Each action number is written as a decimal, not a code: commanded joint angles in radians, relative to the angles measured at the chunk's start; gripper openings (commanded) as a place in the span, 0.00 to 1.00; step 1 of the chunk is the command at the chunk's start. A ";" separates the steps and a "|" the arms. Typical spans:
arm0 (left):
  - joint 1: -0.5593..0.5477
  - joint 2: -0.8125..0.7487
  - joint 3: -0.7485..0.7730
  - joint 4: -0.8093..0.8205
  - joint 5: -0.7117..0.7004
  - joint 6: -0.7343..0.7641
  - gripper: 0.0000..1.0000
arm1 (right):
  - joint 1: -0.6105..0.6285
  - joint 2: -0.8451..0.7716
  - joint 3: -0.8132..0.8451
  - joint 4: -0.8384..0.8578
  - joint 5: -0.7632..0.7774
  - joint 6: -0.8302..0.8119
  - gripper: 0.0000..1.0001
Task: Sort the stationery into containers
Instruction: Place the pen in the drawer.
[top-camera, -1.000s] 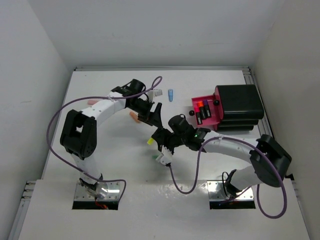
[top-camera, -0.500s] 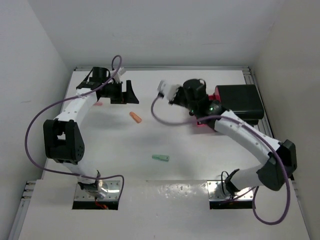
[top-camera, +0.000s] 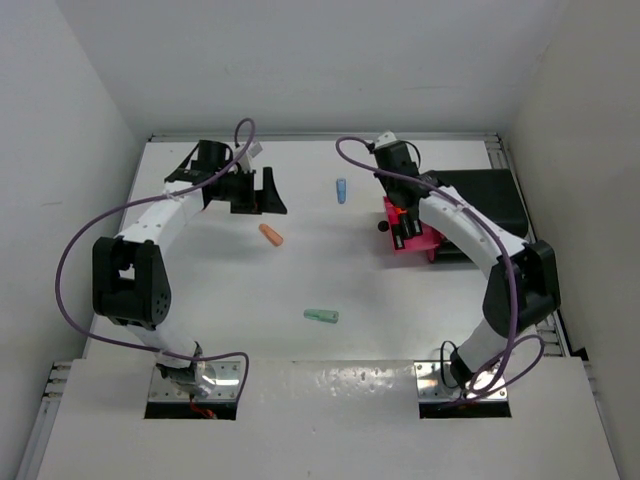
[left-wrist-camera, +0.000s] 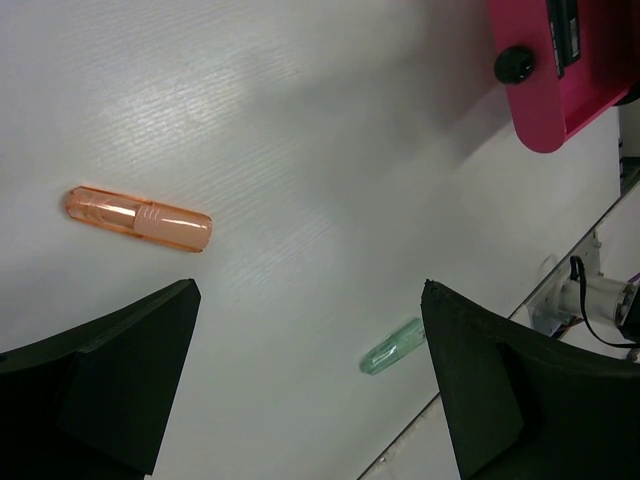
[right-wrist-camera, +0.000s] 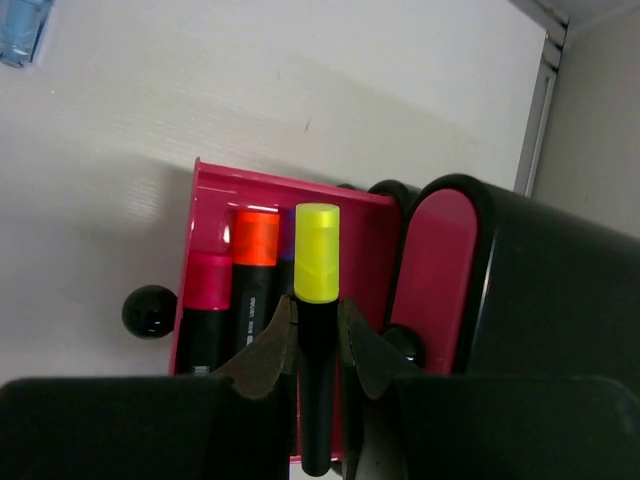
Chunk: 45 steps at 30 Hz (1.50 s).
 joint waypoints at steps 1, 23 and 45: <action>-0.007 -0.034 -0.009 0.036 0.008 -0.026 1.00 | -0.003 0.018 0.073 -0.023 0.056 0.120 0.00; -0.044 0.004 0.005 0.036 0.033 -0.044 1.00 | 0.046 0.170 -0.036 0.160 0.398 -0.076 0.34; -0.296 0.102 -0.093 0.608 -0.035 -0.404 0.00 | -0.087 -0.134 0.104 -0.028 0.038 0.015 0.00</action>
